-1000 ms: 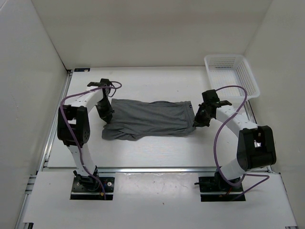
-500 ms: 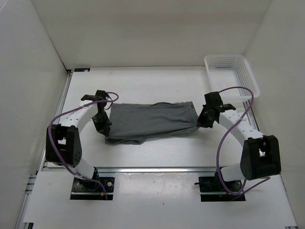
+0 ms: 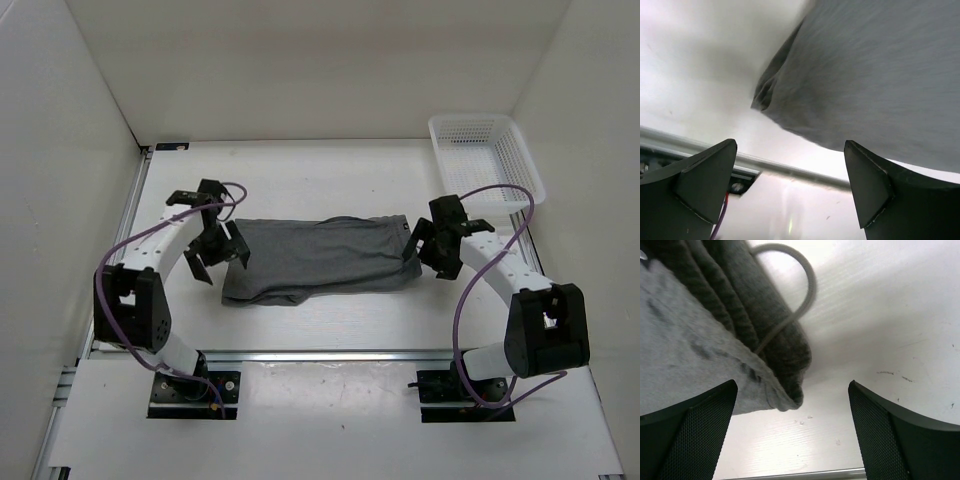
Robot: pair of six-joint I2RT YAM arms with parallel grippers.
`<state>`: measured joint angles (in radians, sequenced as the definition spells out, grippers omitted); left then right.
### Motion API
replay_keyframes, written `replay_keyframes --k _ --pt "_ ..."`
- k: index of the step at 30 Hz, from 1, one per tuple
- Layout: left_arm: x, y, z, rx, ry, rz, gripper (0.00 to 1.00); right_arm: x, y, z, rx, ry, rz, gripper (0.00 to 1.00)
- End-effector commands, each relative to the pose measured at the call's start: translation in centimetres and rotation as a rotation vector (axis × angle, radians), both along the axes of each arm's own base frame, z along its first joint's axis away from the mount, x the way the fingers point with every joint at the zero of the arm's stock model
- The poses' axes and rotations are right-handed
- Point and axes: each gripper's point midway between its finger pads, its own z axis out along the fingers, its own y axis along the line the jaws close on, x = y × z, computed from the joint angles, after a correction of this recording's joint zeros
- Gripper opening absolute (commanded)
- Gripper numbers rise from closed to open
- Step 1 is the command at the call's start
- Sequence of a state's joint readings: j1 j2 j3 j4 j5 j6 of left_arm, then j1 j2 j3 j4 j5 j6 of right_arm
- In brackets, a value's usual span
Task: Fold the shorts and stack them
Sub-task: Fold the shorts
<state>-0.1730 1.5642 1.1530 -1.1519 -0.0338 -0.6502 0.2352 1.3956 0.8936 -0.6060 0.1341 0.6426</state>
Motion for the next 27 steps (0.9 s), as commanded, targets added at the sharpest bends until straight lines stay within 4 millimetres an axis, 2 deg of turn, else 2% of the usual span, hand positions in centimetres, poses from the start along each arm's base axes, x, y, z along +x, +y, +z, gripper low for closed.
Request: replay_keyframes --k 1,3,8,10,11,13,14,15,16,20,22,27 --pt "2.3 1.9 4.1 0.043 -0.149 0.025 1.0 1.6 0.1 2.1 0.004 -0.058 0.014 0.96" --pt "3.1 2.1 3.9 0.044 -0.155 0.023 0.99 2.1 0.5 1.8 0.012 -0.044 0.019 0.96" --pt "7.4 1.6 2.8 0.041 -0.189 0.006 0.99 2.5 1.3 0.5 0.037 0.003 0.044 0.99" --pt "7.9 1.9 0.7 0.049 -0.131 0.015 0.97 2.9 1.3 0.1 0.042 0.011 0.052 1.0" --pt "8.5 2.3 0.0 0.051 -0.128 0.016 0.97 2.8 1.1 -0.8 0.049 0.045 0.058 1.0" --pt "9.1 1.5 -1.7 0.016 -0.103 0.012 0.96 3.0 1.2 -1.1 0.071 0.061 0.062 1.0" --pt "9.0 2.0 -2.5 0.001 -0.087 0.022 0.96 3.4 1.0 -1.0 0.084 0.047 0.063 0.96" --pt "9.0 1.4 -3.3 -0.034 -0.073 0.019 0.95 2.5 1.4 -1.7 0.109 0.073 0.073 0.89" --pt "8.9 1.5 -3.8 -0.047 -0.065 0.03 0.95 2.4 1.2 -1.7 0.123 0.067 0.067 0.81" --pt "8.3 1.3 -5.7 -0.081 -0.032 0.038 0.94 2.1 1.8 -2.8 0.199 0.076 0.034 0.81" --pt "8.0 1.1 -6.5 -0.089 -0.013 0.039 0.94 1.7 2.1 -4.2 0.216 0.112 0.027 0.82" --pt "7.6 1.2 -7.6 -0.087 0.009 0.039 0.93 0.9 2.4 -6.1 0.24 0.158 0.002 0.78"
